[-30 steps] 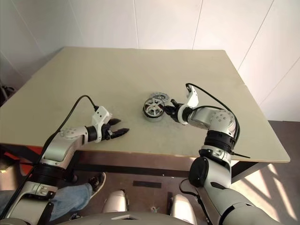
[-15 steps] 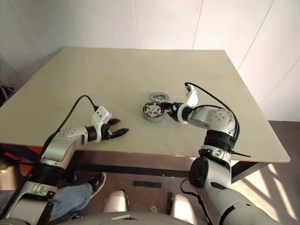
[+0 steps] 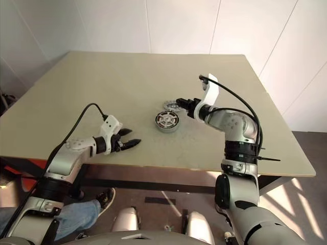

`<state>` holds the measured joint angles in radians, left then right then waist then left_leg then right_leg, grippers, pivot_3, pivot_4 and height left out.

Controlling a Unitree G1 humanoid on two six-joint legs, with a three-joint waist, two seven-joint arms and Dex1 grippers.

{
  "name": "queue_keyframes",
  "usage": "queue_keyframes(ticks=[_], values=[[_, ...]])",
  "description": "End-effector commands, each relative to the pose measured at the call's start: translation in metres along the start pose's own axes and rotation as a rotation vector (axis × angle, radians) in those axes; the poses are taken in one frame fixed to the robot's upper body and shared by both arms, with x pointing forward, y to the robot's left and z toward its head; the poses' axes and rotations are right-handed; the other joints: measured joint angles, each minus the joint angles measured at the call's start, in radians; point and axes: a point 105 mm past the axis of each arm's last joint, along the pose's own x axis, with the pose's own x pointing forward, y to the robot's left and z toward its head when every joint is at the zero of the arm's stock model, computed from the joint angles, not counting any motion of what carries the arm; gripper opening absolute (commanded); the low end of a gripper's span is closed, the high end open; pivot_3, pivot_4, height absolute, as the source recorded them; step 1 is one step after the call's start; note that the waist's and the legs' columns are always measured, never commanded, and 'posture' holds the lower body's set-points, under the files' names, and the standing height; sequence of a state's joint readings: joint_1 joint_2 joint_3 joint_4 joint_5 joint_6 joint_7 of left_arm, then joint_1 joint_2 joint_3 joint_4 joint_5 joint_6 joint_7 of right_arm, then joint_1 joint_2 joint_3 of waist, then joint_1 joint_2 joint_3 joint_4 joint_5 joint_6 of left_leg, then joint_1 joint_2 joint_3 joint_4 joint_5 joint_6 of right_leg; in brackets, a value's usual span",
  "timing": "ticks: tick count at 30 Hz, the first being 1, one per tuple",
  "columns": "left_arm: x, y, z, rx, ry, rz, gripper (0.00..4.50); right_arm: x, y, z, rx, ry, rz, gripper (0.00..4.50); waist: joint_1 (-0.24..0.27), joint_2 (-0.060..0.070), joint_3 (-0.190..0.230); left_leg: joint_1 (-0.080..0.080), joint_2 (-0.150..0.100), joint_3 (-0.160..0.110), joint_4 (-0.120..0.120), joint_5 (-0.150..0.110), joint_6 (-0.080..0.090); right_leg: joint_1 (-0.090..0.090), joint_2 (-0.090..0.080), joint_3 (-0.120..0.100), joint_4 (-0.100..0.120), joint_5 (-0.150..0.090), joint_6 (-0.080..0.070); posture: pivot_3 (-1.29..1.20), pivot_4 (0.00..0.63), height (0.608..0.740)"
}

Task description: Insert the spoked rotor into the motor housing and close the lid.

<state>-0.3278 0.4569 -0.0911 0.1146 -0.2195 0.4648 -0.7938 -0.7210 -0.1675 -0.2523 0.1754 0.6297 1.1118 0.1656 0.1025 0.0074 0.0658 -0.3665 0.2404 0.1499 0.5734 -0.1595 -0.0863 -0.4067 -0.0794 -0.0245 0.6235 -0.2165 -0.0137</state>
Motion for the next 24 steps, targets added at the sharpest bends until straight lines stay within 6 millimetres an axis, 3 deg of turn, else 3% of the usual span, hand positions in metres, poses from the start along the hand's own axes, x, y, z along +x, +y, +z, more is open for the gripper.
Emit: queue_keyframes(ticks=[1, 2, 5, 10, 13, 17, 21, 24], values=[[-0.001, 0.004, 0.013, 0.037, -0.038, 0.012, 3.65, 0.008, 0.020, -0.008, 0.045, 0.017, 0.122, 0.92, -0.001, 0.000, 0.000, 0.000, 0.000, 0.000, 0.000, 0.000, 0.000, 0.000, 0.000, 0.000, 0.000, 0.000, 0.000, 0.00, 0.000, 0.740], [-0.001, 0.004, 0.012, 0.036, -0.036, 0.013, 3.65, 0.011, 0.022, -0.014, 0.061, 0.036, 0.140, 0.61, -0.001, 0.000, 0.000, 0.000, 0.000, 0.000, 0.000, 0.000, 0.000, 0.000, 0.000, 0.000, 0.000, 0.000, 0.000, 0.00, 0.000, 0.740], [-0.001, 0.003, 0.011, 0.034, -0.033, 0.012, 3.65, 0.023, 0.014, -0.044, 0.074, 0.113, 0.106, 0.61, -0.002, 0.000, 0.000, 0.000, 0.000, 0.000, 0.000, 0.000, 0.000, 0.000, 0.000, 0.000, 0.000, 0.000, 0.000, 0.00, 0.000, 0.740], [0.000, 0.003, 0.011, 0.034, -0.034, 0.016, 3.65, 0.034, -0.006, -0.069, 0.058, 0.183, 0.025, 0.61, -0.002, -0.001, -0.001, 0.001, 0.000, 0.000, 0.000, 0.000, 0.000, 0.002, -0.001, 0.000, 0.000, 0.000, 0.000, 0.00, 0.000, 0.740], [-0.001, 0.004, 0.012, 0.033, -0.037, 0.021, 3.65, 0.031, -0.002, -0.053, 0.030, 0.127, 0.056, 0.61, -0.003, -0.001, -0.001, 0.007, 0.000, 0.000, 0.000, 0.000, 0.000, 0.006, -0.001, 0.000, 0.000, 0.000, 0.000, 0.00, 0.000, 0.740], [0.000, 0.003, 0.011, 0.030, -0.036, 0.021, 3.65, 0.015, 0.022, -0.019, -0.103, 0.025, 0.181, 0.61, 0.001, -0.001, -0.001, 0.006, -0.001, 0.000, 0.000, -0.001, 0.002, 0.007, -0.001, 0.000, 0.000, -0.001, 0.001, 0.00, 0.000, 0.740], [0.003, 0.002, 0.012, 0.030, -0.042, 0.016, 3.65, -0.011, 0.052, 0.006, -0.468, -0.059, 0.303, 0.61, 0.001, -0.001, -0.001, 0.005, -0.001, 0.000, 0.000, -0.001, 0.002, 0.006, -0.001, 0.000, 0.000, 0.000, 0.001, 0.00, 0.000, 0.740], [0.005, 0.001, 0.014, 0.034, -0.049, 0.010, 3.65, -0.021, 0.048, -0.006, -0.834, 0.012, 0.338, 0.61, 0.004, -0.001, -0.001, 0.005, 0.000, -0.001, -0.001, -0.001, 0.001, 0.006, 0.000, 0.000, -0.001, 0.000, 0.001, 0.00, 0.000, 0.740]])
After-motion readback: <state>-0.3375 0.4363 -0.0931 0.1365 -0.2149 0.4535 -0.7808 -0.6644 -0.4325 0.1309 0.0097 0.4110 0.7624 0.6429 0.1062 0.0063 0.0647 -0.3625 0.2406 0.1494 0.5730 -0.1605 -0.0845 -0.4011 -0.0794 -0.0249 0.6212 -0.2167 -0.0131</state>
